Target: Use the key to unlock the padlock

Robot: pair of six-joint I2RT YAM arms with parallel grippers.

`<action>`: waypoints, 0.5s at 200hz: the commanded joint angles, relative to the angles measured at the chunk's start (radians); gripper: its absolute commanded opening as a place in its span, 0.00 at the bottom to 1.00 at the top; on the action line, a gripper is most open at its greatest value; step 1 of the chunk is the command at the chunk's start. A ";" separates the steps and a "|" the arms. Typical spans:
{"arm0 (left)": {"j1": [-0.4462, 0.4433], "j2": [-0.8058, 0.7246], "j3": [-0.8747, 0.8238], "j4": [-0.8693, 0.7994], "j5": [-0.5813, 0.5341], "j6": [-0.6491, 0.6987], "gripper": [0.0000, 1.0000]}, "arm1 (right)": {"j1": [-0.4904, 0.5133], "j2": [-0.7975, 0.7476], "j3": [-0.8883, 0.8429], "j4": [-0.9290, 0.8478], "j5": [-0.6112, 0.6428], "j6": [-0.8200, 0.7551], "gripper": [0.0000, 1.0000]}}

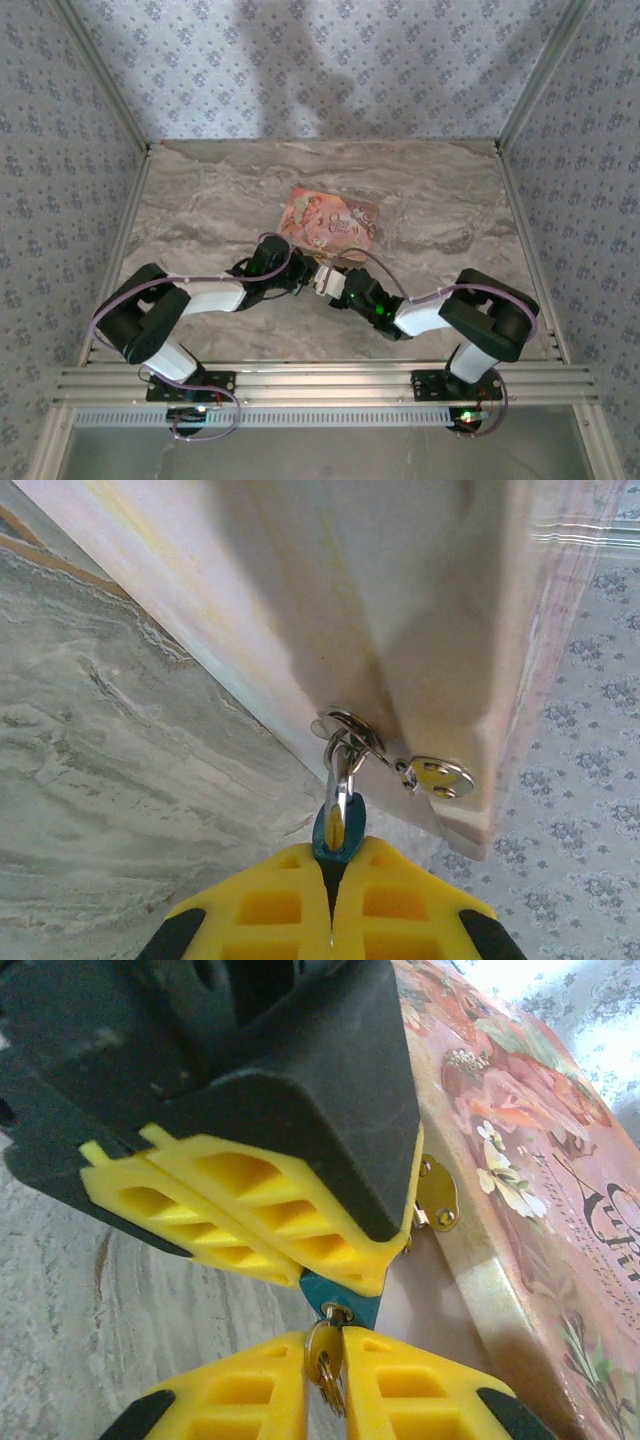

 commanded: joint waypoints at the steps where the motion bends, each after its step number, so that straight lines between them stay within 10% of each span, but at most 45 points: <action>1: -0.009 -0.002 0.035 0.013 0.011 -0.010 0.01 | 0.003 0.017 0.022 0.027 0.020 0.025 0.16; 100: -0.020 0.006 0.037 0.017 0.006 -0.015 0.01 | -0.011 0.030 0.018 0.049 0.055 0.145 0.00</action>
